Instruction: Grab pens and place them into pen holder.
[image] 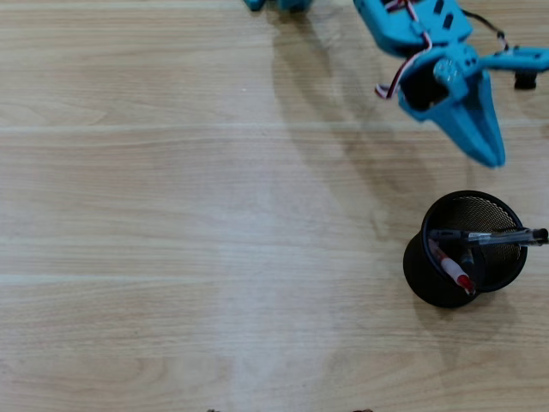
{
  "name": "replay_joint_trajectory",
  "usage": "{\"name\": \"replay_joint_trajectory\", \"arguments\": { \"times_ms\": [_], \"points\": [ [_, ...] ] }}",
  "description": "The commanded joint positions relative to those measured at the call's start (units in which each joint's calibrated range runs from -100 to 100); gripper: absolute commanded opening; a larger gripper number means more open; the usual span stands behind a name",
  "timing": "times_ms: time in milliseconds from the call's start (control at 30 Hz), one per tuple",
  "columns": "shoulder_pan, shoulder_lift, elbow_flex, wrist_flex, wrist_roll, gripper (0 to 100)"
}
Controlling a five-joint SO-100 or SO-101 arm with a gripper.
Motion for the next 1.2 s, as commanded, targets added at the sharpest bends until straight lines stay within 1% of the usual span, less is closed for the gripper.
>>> {"name": "replay_joint_trajectory", "arguments": {
  "times_ms": [0,33,67,167,267,300,367,433,467,567,1167],
  "points": [
    [-0.18,-34.94,31.73,36.21,8.66,4],
    [0.95,-41.28,39.78,39.57,9.13,5],
    [2.4,-47.54,47.3,40.6,9.65,5],
    [5.06,-66.13,64.41,40.6,9.81,7],
    [5.47,-85.24,74.37,42.49,9.86,6],
    [5.31,-90.99,74.37,47.3,9.91,6],
    [5.95,-91.49,70.57,60.28,9.86,6],
    [6.35,-88.37,69.12,70.34,9.44,6],
    [6.35,-87.86,69.03,71.02,9.34,6],
    [6.03,-89.72,70.02,67.93,9.39,6],
    [5.95,-91.07,70.48,67.84,9.39,6]
  ]
}}
